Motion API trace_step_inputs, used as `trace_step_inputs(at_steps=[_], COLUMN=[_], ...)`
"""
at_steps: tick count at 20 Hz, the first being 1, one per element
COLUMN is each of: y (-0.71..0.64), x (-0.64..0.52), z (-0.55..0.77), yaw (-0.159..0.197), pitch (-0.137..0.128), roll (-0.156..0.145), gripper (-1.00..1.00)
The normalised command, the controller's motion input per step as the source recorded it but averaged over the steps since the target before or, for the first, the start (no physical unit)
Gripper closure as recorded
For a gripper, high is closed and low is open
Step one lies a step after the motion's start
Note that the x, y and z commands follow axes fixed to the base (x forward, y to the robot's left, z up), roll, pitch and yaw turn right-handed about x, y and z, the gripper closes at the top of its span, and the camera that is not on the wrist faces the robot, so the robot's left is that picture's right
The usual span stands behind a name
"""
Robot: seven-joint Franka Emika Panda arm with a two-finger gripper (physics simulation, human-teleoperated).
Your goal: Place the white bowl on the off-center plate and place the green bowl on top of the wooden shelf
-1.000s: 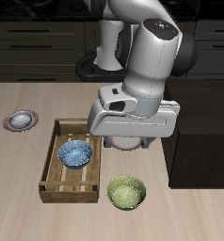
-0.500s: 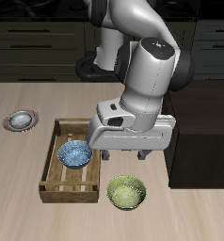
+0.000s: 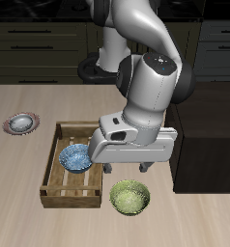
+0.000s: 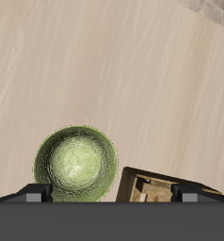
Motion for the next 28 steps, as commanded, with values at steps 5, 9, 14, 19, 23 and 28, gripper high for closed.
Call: trace_step_inputs(at_steps=[5,9,14,19,23,28], y=[-0.06,-0.01,0.05,-0.02,-0.01,0.09], x=[0.09,0.03,0.08,0.09,0.1,0.07], z=[-0.12,-0.08,-0.16,-0.1,-0.16,-0.2], yaw=[0.007,0.01,0.023,0.005,-0.012,0.001], pitch=[0.015,0.008,0.018,0.007,0.02,0.023], roll=[-0.02,-0.005,-0.007,-0.008,-0.008,0.01], gripper=[-1.0,-1.0,-1.0,-1.0,-1.0,-1.0])
